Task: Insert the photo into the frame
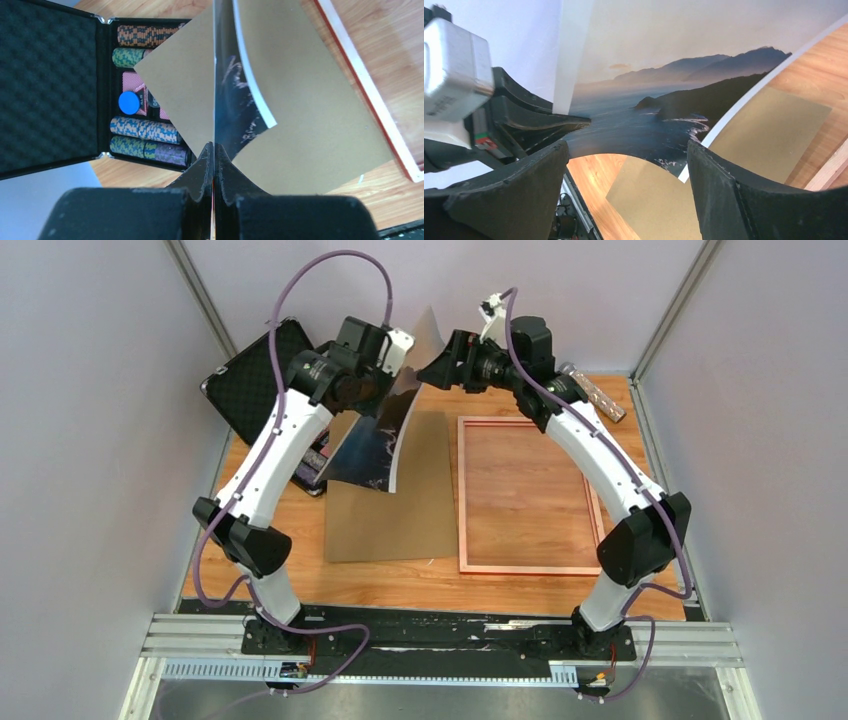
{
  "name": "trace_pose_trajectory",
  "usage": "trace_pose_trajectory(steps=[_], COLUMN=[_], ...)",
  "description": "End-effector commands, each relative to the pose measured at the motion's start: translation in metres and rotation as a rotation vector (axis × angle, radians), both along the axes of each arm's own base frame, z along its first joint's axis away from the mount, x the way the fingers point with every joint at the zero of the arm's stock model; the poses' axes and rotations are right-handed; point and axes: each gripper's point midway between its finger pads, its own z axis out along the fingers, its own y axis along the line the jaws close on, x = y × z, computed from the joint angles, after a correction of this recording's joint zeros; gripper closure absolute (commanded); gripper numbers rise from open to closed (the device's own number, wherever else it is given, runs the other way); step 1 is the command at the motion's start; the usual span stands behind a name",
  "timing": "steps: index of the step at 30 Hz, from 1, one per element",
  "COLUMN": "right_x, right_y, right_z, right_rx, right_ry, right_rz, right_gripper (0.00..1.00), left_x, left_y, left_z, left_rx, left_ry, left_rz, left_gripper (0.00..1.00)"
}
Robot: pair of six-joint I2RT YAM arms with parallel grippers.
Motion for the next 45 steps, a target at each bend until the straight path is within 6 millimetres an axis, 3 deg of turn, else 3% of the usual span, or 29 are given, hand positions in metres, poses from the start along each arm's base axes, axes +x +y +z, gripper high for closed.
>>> trace_pose_trajectory(steps=[1, 8, 13, 23, 37, 45], right_x=[-0.017, -0.004, 0.001, 0.003, 0.025, 0.028], right_y=[-0.016, -0.051, -0.061, -0.064, -0.069, -0.057], right_z=[0.039, 0.027, 0.019, 0.023, -0.025, -0.052], right_rx=[0.121, 0.229, 0.271, 0.282, 0.235, 0.187], right_ry=[-0.015, 0.115, 0.165, 0.159, 0.256, 0.29], right_rz=[0.008, -0.057, -0.071, -0.076, -0.171, -0.194], right_gripper=[0.14, 0.19, 0.21, 0.22, 0.29, 0.31], left_x=[0.008, 0.006, 0.005, 0.006, -0.001, -0.002], left_y=[-0.007, -0.027, -0.037, -0.047, -0.061, -0.07], left_z=[0.01, -0.003, -0.013, -0.033, -0.043, -0.051], left_rx=[0.101, 0.147, 0.169, 0.272, 0.323, 0.393], left_ry=[-0.086, -0.094, -0.105, -0.19, -0.251, -0.288], left_rz=[0.006, -0.016, -0.024, -0.034, -0.046, -0.052], left_gripper=[1.0, 1.0, 1.0, 1.0, 1.0, 1.0])
